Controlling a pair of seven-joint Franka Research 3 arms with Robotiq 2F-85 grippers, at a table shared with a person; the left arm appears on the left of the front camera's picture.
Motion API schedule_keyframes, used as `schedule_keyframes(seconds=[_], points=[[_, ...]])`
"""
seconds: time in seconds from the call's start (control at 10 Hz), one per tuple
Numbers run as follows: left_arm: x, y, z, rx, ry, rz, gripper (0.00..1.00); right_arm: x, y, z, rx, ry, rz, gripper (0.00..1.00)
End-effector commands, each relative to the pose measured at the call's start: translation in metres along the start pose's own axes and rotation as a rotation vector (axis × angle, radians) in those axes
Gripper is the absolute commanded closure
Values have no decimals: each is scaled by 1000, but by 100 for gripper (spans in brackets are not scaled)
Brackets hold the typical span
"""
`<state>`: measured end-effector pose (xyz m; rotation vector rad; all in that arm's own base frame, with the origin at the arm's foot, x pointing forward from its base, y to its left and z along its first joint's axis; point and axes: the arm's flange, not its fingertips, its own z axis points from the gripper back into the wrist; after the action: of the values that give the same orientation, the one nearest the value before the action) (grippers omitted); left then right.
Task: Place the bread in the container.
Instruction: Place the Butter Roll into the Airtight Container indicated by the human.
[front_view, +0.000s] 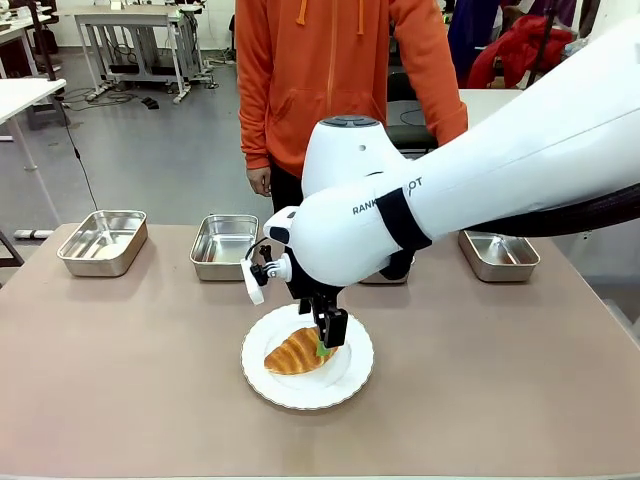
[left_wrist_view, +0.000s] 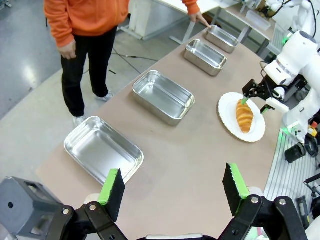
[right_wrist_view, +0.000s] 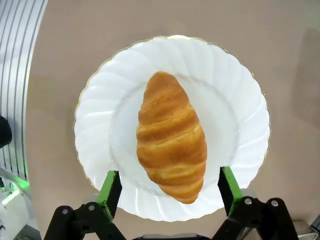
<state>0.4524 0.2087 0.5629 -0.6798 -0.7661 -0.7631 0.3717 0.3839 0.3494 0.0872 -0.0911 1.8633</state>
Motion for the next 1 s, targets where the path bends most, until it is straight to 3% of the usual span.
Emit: schedule_keyframes(seconds=[0.0, 0.9], points=[[1, -2, 1, -3, -9, -11, 0, 9, 5, -9, -80, 48, -19, 0], [1, -2, 1, -3, -9, -11, 0, 21, 0, -43, -40, 64, 19, 0]])
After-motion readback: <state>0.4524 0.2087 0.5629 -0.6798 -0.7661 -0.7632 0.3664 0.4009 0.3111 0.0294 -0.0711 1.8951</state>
